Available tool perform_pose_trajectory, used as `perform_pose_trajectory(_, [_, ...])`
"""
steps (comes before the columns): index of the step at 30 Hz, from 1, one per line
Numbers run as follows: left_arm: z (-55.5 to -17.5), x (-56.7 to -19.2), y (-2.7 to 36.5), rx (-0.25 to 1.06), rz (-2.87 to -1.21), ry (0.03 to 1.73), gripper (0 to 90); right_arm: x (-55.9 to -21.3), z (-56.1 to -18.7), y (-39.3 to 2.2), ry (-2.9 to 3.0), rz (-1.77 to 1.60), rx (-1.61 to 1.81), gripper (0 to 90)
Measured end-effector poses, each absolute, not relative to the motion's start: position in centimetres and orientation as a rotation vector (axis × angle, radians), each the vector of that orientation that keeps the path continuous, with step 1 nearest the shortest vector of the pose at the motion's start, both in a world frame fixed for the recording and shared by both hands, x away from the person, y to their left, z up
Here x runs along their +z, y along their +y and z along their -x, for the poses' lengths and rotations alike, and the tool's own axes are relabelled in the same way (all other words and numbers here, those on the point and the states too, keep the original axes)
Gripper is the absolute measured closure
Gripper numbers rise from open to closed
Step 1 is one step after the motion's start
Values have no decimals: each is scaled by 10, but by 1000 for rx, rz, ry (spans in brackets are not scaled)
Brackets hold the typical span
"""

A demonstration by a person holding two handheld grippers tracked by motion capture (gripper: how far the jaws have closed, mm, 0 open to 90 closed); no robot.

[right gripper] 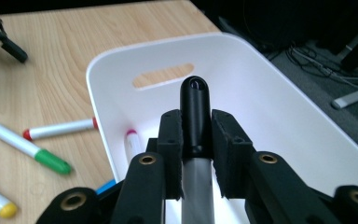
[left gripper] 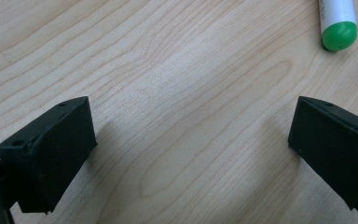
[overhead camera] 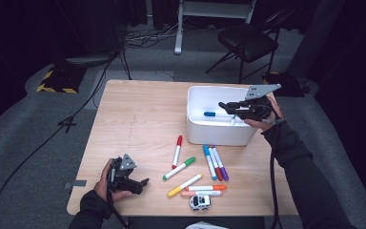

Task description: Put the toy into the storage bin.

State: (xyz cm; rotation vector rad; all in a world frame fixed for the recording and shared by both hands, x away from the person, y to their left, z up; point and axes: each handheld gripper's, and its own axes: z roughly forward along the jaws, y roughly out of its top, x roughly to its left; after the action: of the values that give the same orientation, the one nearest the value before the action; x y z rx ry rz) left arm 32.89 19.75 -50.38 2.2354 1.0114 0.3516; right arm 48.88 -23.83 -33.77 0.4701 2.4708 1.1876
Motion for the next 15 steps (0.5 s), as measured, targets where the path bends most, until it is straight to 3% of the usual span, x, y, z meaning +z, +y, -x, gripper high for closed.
perform_pose_trajectory(15, [-329,-504,197,351,-2234,1013,9,-353,-489,-247,2529,-488,1095,750])
